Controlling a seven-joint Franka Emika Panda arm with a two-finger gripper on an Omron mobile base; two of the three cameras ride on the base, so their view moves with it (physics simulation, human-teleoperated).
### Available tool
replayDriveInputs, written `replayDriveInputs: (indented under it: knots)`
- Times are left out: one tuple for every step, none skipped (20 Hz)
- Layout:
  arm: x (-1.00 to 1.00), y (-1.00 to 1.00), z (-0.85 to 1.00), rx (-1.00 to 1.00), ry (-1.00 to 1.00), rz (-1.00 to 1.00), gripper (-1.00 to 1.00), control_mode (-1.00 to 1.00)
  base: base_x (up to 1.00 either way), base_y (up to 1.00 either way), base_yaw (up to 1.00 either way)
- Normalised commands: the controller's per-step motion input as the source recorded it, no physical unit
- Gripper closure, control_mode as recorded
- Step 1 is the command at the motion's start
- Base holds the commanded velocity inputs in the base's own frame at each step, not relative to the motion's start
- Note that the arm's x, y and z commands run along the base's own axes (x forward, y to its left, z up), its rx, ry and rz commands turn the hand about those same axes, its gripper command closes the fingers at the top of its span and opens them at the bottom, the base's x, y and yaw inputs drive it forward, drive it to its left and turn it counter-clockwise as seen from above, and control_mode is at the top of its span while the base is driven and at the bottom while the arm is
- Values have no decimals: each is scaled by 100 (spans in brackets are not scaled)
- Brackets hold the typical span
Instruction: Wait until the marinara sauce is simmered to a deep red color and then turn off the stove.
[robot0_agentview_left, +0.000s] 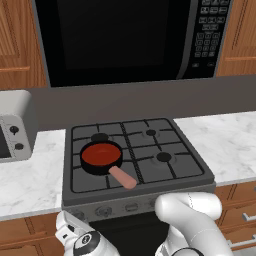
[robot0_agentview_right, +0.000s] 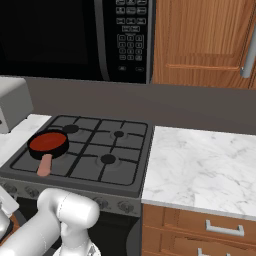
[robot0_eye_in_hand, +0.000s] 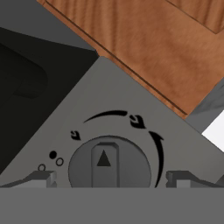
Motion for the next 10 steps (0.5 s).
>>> replayDriveInputs:
  knots:
    - [0, 0, 0, 0, 0, 0, -100, -100, 0, 0, 0]
    - [0, 0, 0, 0, 0, 0, -100, -100, 0, 0, 0]
    - [0, 0, 0, 0, 0, 0, -100, -100, 0, 0, 0]
    - [0, 0, 0, 0, 0, 0, -100, -100, 0, 0, 0]
    - [0, 0, 0, 0, 0, 0, -100, -100, 0, 0, 0]
    - [0, 0, 0, 0, 0, 0, -100, -100, 0, 0, 0]
    - [0, 0, 0, 0, 0, 0, -100, -100, 0, 0, 0]
    - [0, 0, 0, 0, 0, 0, -100, -100, 0, 0, 0]
    - [0, 0, 0, 0, 0, 0, -100, -100, 0, 0, 0]
    - [0, 0, 0, 0, 0, 0, -100, -100, 0, 0, 0]
